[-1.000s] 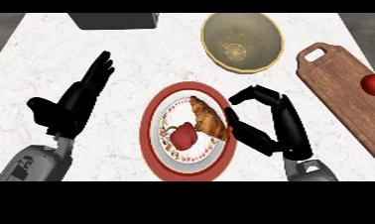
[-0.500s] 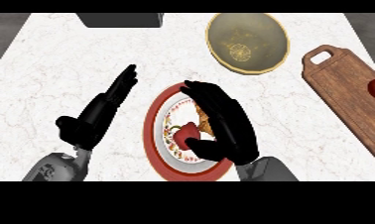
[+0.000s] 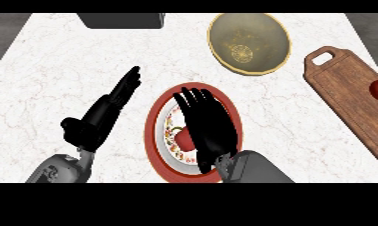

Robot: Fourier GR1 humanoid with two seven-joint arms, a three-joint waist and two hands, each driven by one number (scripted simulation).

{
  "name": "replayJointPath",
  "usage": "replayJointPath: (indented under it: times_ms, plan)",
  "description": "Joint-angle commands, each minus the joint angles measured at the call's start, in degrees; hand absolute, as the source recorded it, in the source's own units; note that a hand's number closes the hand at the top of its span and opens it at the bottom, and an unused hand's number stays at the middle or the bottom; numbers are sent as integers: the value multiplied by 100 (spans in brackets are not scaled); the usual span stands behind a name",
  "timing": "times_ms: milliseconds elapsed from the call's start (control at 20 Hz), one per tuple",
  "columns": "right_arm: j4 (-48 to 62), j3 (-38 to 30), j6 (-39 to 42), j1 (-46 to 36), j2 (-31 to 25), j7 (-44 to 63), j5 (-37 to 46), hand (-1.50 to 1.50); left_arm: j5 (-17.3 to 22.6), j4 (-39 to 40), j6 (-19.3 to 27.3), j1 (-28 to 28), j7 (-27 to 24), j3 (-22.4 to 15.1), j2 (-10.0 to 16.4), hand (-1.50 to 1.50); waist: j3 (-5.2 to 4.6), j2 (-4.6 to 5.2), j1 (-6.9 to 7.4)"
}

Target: Pick the bell pepper from the plate and place it in the bowl

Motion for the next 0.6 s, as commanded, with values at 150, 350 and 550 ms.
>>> replayJointPath:
  times_ms: [150, 350, 550]
  plan:
    - [-574, 304, 2030, -495, 340, 2550, -1363, -150, -21, 107, -73, -150, 5, 77, -95, 0, 22, 28, 48]
    - [-388, 468, 1932, -781, 342, 3301, -2220, -150, -144, 21, -98, -4, -49, -49, -161, 0, 24, 28, 111]
    - [-178, 364, 1882, -1131, 342, 3533, -2424, -150, -241, 226, -65, -239, 100, -23, -317, 0, 29, 41, 32]
